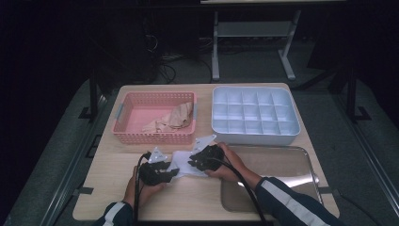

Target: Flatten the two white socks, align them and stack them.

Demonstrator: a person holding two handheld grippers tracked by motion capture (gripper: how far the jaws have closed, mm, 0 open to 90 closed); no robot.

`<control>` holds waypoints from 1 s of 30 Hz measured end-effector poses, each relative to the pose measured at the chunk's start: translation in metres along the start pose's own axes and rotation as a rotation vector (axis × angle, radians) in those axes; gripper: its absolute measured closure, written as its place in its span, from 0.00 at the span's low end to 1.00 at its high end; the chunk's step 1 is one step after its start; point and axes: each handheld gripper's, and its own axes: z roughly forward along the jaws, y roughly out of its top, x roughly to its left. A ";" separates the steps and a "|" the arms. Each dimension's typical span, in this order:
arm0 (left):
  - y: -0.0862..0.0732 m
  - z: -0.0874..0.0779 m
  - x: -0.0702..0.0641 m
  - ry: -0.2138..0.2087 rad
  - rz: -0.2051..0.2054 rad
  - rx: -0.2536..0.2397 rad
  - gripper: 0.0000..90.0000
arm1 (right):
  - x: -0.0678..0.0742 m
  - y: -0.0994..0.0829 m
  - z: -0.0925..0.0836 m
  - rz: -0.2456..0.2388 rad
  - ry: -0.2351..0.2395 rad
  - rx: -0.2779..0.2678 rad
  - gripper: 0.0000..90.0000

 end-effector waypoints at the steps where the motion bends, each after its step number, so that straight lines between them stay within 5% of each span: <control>1: 0.000 0.000 0.001 -0.005 -0.002 0.000 0.70 | 0.002 0.001 0.003 -0.007 -0.005 0.009 0.86; 9: -0.002 -0.004 0.003 -0.044 -0.040 -0.022 0.84 | 0.000 -0.004 0.019 0.029 0.031 0.071 0.89; 13: 0.003 -0.018 0.003 -0.092 -0.063 -0.133 0.87 | 0.003 -0.002 0.020 0.005 0.019 0.084 0.89; 17: 0.010 -0.023 -0.003 -0.120 -0.029 -0.190 0.87 | 0.005 0.003 0.026 -0.006 0.036 0.074 0.89; 22: 0.012 -0.020 -0.005 -0.119 0.002 -0.180 0.87 | 0.010 0.005 0.028 -0.018 0.035 0.055 0.81; 24: 0.013 -0.021 -0.003 -0.111 0.002 -0.180 0.87 | 0.006 0.006 0.022 0.017 0.041 0.029 0.63; 28: 0.011 -0.025 0.000 -0.090 -0.001 -0.171 0.87 | -0.004 0.006 -0.008 0.048 0.006 -0.069 0.67; 30: 0.011 -0.026 0.000 -0.087 -0.002 -0.169 0.87 | -0.010 0.003 -0.025 0.057 -0.025 -0.045 0.69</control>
